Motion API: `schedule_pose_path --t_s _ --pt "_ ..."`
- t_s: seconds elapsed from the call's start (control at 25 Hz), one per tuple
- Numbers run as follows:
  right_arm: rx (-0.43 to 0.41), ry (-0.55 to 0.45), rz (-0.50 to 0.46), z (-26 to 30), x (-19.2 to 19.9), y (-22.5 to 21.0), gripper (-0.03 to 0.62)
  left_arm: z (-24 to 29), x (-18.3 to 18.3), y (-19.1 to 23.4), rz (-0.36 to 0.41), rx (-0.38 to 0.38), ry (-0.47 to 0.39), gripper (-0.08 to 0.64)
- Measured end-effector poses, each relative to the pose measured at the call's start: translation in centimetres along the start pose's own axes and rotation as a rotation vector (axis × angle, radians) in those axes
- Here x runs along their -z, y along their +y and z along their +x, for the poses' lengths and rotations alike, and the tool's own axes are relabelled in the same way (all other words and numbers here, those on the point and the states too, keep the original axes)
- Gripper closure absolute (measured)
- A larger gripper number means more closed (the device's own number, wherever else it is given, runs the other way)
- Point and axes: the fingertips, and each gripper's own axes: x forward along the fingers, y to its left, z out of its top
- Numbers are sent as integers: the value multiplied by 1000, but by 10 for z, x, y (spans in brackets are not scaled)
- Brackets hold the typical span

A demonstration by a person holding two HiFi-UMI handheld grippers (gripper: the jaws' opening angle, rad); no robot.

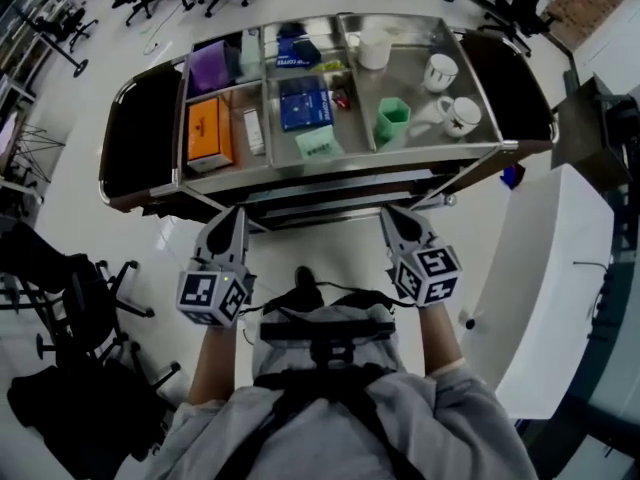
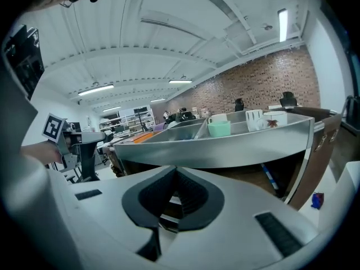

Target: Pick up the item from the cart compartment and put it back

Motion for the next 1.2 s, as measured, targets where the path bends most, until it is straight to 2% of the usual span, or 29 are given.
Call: schedule_pose_path --t_s 0.24,0.4,0.56,0.76,1.04,1.2 --pt "-4 0 -14 19 -38 8 583 30 -13 17 -5 51 38 554" --pt "-39 -4 -26 33 -62 6 583 51 -24 20 5 62 47 554" --pt "-89 -1 -71 41 -93 -1 583 71 -40 15 -3 64 53 554" --pt "-117 -9 -139 64 -133 -7 583 104 -69 13 12 108 60 554" --pt "-166 -1 -197 104 -172 -8 583 154 -94 20 80 146 115 554" --pt "-166 8 -221 126 -189 -12 583 188 -106 29 135 172 151 554"
